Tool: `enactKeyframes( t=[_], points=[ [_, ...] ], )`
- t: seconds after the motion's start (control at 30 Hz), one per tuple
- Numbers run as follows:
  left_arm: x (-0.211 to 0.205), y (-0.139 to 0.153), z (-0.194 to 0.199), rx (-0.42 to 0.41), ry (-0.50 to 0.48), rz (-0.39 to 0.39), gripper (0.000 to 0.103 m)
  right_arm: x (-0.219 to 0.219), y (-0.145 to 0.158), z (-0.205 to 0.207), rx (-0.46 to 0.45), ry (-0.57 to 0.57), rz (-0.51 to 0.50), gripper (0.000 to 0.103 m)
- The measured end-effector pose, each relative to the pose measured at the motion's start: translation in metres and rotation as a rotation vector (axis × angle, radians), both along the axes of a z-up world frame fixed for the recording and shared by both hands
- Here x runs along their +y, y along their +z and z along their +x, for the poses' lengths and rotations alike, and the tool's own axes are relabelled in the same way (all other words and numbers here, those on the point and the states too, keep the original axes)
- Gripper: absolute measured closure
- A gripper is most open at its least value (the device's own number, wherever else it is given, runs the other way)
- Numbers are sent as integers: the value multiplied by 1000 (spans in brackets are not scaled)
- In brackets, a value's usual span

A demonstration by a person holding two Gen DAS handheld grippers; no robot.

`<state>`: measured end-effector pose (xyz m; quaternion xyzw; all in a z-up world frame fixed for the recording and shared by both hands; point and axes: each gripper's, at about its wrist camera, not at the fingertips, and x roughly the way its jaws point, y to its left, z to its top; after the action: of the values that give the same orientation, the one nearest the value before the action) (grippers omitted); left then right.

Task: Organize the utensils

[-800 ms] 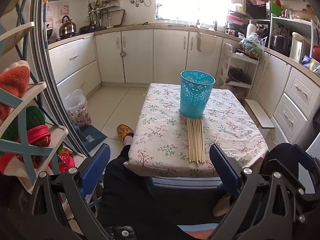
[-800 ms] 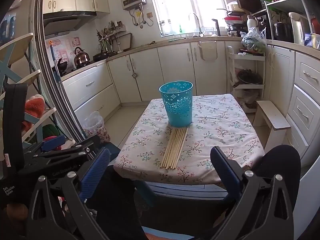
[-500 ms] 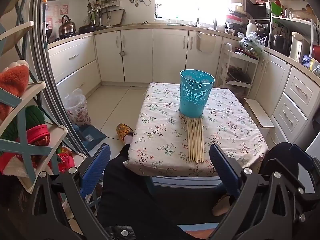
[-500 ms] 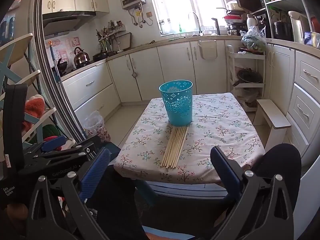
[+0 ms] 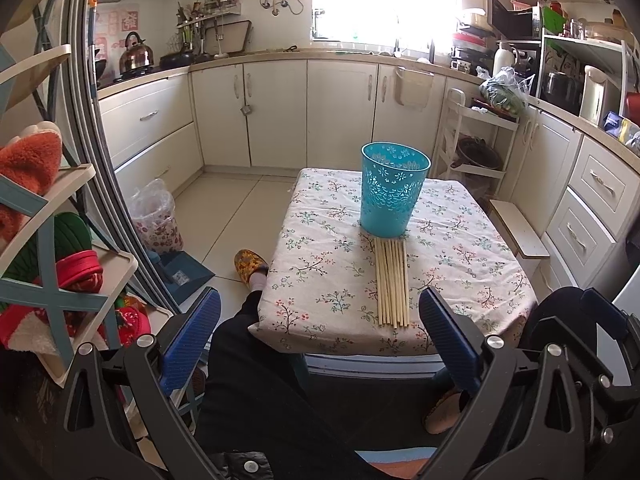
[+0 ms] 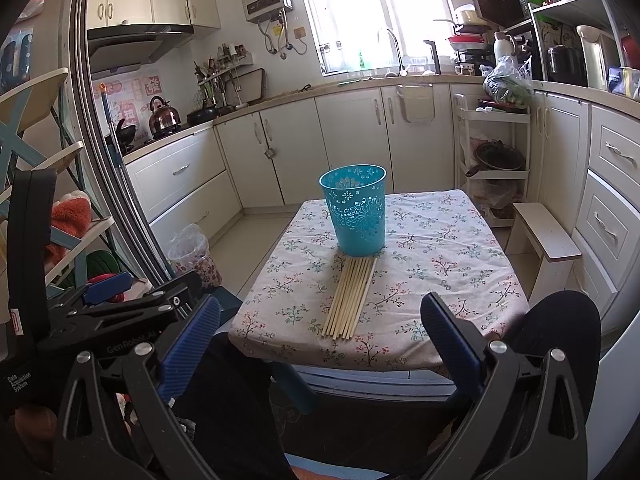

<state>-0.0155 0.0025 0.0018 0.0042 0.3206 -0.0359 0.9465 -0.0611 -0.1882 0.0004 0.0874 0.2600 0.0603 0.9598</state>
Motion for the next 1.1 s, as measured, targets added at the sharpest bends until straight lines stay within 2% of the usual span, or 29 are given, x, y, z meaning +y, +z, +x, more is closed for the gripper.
enactKeyframes(
  t=[0.33,0.47,0.57,0.7,0.77,0.87,0.9,0.93,1.03,1.1],
  points=[
    [2,-1,1,-1,-1,3,8,1,0,3,6,6,10,6],
    [2,-4,10,-1,-1,5,8,-1,-5,10,31,7,42,6],
    [5,-12,23,25,3,-4,8,-6,-13,24,64,-5,54,6],
    [7,-25,45,66,10,-13,8,-21,-29,53,157,-29,105,8],
    [8,-33,59,88,12,-16,8,-27,-39,78,193,-38,118,16],
    [8,-44,79,127,7,-32,8,-33,-69,122,280,-51,106,36],
    [7,-47,84,137,6,-37,8,-37,-79,136,291,-48,102,50],
    [7,-51,91,148,3,-46,8,-40,-96,153,356,-51,94,60],
    [7,-62,107,173,5,-52,8,-43,-131,197,448,-53,91,74],
    [7,-71,117,192,9,-51,8,-42,-148,219,493,-59,67,78]
  ],
)
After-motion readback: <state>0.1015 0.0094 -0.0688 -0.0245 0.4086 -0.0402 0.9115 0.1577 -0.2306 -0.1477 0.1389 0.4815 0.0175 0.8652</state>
